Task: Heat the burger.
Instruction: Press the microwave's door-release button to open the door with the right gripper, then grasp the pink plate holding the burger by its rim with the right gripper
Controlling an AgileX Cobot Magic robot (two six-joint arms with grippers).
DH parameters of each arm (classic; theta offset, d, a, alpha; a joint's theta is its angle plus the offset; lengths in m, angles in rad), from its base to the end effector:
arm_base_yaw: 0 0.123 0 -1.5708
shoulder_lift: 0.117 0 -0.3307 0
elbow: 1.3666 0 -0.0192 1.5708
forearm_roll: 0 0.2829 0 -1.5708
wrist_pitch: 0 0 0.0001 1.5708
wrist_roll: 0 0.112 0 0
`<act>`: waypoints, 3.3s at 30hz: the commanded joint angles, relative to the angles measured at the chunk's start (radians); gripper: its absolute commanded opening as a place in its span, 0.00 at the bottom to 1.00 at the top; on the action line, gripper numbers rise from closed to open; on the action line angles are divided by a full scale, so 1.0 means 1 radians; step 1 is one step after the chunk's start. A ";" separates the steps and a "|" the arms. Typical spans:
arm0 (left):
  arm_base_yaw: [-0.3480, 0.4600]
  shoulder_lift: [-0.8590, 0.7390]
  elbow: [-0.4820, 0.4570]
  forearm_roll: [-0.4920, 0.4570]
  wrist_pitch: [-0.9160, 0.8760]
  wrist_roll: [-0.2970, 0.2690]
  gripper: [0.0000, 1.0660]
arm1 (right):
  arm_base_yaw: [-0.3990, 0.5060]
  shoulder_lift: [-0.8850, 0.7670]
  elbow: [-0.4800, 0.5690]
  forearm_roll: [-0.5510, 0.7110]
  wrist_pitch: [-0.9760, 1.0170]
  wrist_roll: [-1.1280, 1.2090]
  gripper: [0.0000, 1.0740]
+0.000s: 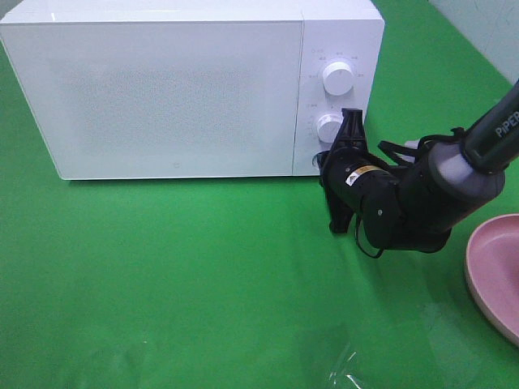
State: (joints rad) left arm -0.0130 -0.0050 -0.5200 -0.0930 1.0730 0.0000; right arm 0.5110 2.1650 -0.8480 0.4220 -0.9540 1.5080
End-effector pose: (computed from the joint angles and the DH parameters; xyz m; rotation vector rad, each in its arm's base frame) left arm -0.0082 -0.0090 0.2887 0.0196 2.0301 -0.1192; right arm 0.3923 0.1771 0.0801 1.4083 1.5144 1.1962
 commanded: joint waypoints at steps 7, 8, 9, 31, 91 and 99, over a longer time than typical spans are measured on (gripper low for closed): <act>-0.004 -0.022 0.003 -0.006 -0.007 0.000 0.94 | -0.013 0.058 -0.123 0.025 -0.195 -0.030 0.00; -0.004 -0.022 0.003 -0.006 -0.007 0.000 0.94 | -0.013 0.059 -0.126 0.031 -0.192 -0.036 0.00; -0.004 -0.022 0.003 -0.006 -0.007 0.000 0.94 | -0.013 0.059 -0.126 0.031 -0.192 -0.036 0.00; -0.004 -0.022 0.003 -0.006 -0.007 0.000 0.94 | -0.012 -0.053 -0.045 -0.089 0.115 -0.042 0.00; -0.004 -0.022 0.003 -0.006 -0.007 0.000 0.94 | -0.012 -0.703 0.125 -0.575 1.383 -0.908 0.09; -0.004 -0.022 0.003 -0.006 -0.007 0.000 0.94 | -0.012 -0.769 0.125 -0.596 1.593 -1.023 0.13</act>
State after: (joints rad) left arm -0.0130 -0.0050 -0.5200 -0.0930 1.0720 0.0000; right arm 0.4980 1.4150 -0.7220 -0.1630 0.5690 0.5340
